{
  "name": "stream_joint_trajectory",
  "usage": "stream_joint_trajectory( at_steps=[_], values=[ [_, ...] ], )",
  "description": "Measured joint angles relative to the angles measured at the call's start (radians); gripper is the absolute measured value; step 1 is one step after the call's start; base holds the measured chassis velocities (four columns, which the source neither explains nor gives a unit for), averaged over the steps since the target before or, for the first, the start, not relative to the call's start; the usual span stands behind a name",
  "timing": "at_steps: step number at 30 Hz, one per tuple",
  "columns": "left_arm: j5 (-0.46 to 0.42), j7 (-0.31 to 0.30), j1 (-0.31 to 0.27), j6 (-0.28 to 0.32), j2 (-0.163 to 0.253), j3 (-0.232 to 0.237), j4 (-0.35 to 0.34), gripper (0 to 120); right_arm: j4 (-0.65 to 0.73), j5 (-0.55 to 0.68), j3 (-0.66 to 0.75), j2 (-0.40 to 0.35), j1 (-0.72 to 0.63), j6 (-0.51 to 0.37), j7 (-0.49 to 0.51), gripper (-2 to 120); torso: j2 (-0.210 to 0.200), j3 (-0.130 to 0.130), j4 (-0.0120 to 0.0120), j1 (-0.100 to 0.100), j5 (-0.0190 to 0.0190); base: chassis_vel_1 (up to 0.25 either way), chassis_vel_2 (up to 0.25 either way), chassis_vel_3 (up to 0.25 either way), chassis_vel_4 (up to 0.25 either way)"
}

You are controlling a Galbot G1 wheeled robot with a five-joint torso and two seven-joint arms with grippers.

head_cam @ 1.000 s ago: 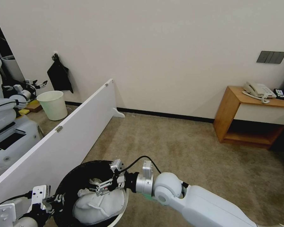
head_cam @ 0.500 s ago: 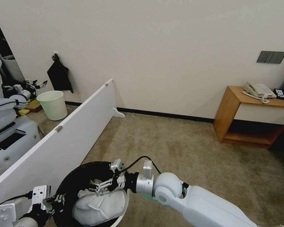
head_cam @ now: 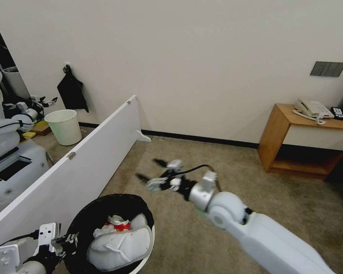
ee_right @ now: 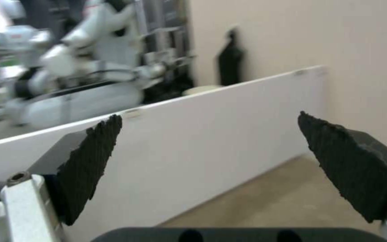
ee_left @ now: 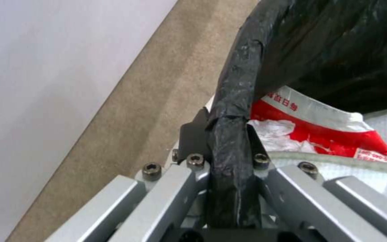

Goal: Pick up the trash bin, then pick up the garbage from the floor and place it into the trash bin.

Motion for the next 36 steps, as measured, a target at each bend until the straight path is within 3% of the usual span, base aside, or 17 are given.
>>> stream_joint_trajectory(
  at_steps=[4, 7, 12, 14, 15, 17, 19, 21, 22, 26, 27, 28, 29, 36],
  values=[
    [0.022, 0.001, -0.008, 0.0, -0.013, -0.004, -0.002, 3, 0.027, -0.028, 0.128, -0.035, -0.095, 0.018, 0.061, 100, 0.0, 0.0, 0.0008, 0.0, -0.0002, 0.0, 0.0, 0.0, 0.0],
    [0.039, 0.003, -0.016, 0.0, -0.016, -0.005, -0.011, 3, 0.061, -0.047, 0.232, -0.044, -0.173, 0.013, 0.106, 100, 0.0, 0.0, -0.0002, 0.0, 0.0, 0.0, 0.0, 0.0, 0.0],
    [0.045, 0.003, -0.024, 0.0, -0.015, -0.008, -0.021, 3, 0.119, -0.094, 0.368, -0.043, -0.281, -0.018, 0.142, 100, 0.0, 0.0, 0.0011, 0.0, 0.0001, 0.0, 0.0, 0.0, 0.0],
    [0.045, 0.003, -0.043, 0.0, -0.004, 0.005, -0.022, 3, 0.205, -0.196, 0.53, -0.03, -0.441, -0.036, 0.187, 100, 0.0, 0.0, 0.0, 0.0, -0.0004, 0.0, 0.0, 0.0, 0.0],
    [0.045, 0.003, -0.043, 0.0, -0.004, 0.005, -0.022, 3, 0.205, -0.196, 0.53, -0.03, -0.441, -0.036, 0.187, 100, 0.0, 0.0, 0.0, 0.0, -0.0004, 0.0, 0.0, 0.0, 0.0],
    [0.043, 0.01, -0.05, 0.0, 0.002, 0.012, -0.021, 3, 0.268, -0.319, 0.637, 0.01, -0.604, -0.019, 0.208, 100, 0.0, 0.0, -0.0002, 0.0, -0.0001, 0.0, 0.0, 0.0, 0.0],
    [0.039, 0.012, -0.053, 0.0, 0.004, 0.014, -0.021, 3, 0.296, -0.373, 0.68, 0.04, -0.679, -0.007, 0.208, 100, 0.0, 0.0, 0.0004, 0.0, -0.0004, 0.0, 0.0, 0.0, 0.0],
    [0.037, 0.014, -0.056, 0.0, 0.006, 0.014, -0.021, 3, 0.312, -0.401, 0.701, 0.063, -0.717, -0.001, 0.207, 100, 0.0, 0.0, 0.0004, 0.0, -0.0001, 0.0, 0.0, 0.0, 0.0],
    [0.037, 0.017, -0.063, 0.0, 0.01, 0.015, -0.021, 3, 0.343, -0.474, 0.741, 0.119, -0.783, 0.013, 0.192, 100, 0.0, 0.0, 0.0002, 0.0, -0.0003, 0.0, 0.0, 0.0, 0.0],
    [0.037, 0.02, -0.07, 0.0, 0.013, 0.015, -0.021, 3, 0.363, -0.548, 0.771, 0.177, -0.826, 0.026, 0.166, 100, 0.0, 0.0, 0.0008, 0.0, -0.0005, 0.0, 0.0, 0.0, 0.0],
    [0.037, 0.022, -0.073, 0.0, 0.013, 0.016, -0.021, 3, 0.376, -0.59, 0.789, 0.226, -0.85, 0.034, 0.151, 100, 0.0, 0.0, 0.0004, 0.0, -0.0003, 0.0, 0.0, 0.0, 0.0],
    [0.044, 0.031, -0.074, 0.0, 0.013, 0.023, -0.017, 3, 0.403, -0.676, 0.819, 0.338, -0.91, 0.056, 0.123, 100, 0.0, 0.0, 0.0005, 0.0, -0.0005, 0.0, 0.0, 0.0, 0.0],
    [0.057, 0.037, -0.076, 0.0, 0.016, 0.027, -0.009, 3, 0.4, -0.785, 0.83, 0.404, -0.951, 0.094, 0.095, 100, 0.0, 0.0, 0.0005, 0.0, -0.0005, 0.0, 0.0, 0.0, 0.0],
    [0.058, 0.044, -0.069, 0.0, 0.024, 0.025, -0.005, 3, 0.392, -0.842, 0.835, 0.47, -0.978, 0.126, 0.071, 100, 0.0, 0.0, 0.0005, 0.0, -0.0004, 0.0, 0.0, 0.0, 0.0]
  ],
)
